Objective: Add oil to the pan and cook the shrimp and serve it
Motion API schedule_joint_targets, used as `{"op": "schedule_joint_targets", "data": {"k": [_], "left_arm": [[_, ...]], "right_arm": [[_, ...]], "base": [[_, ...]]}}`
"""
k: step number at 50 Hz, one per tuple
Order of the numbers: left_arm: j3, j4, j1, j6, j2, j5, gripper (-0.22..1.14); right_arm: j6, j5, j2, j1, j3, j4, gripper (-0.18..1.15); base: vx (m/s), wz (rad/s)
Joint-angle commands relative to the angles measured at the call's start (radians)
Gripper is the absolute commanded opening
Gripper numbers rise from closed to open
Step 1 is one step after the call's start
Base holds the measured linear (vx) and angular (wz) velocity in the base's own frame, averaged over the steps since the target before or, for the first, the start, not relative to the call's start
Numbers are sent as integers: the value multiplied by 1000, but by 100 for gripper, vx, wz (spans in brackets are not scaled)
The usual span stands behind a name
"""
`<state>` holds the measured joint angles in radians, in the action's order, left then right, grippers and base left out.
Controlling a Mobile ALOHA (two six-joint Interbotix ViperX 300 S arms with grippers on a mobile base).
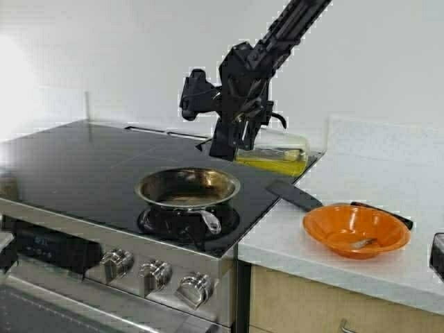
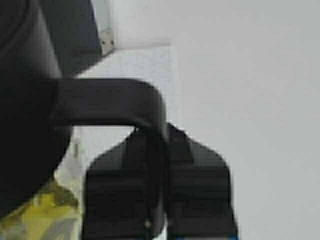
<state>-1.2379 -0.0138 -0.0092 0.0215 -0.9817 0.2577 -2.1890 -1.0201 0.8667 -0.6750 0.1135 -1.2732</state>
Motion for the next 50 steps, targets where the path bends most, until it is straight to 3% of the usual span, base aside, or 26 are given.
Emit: {"op": "schedule_joint_targets", "data": {"k": [1, 50], "left_arm": [[9, 0, 0, 9, 5, 5, 3], [8, 0, 2, 21, 5, 2, 3]], "right_arm": [[-40, -20, -18, -3, 67, 11, 7], [-189, -18, -5, -28, 87, 202, 6]], "base": [[0, 0], [0, 0]]}}
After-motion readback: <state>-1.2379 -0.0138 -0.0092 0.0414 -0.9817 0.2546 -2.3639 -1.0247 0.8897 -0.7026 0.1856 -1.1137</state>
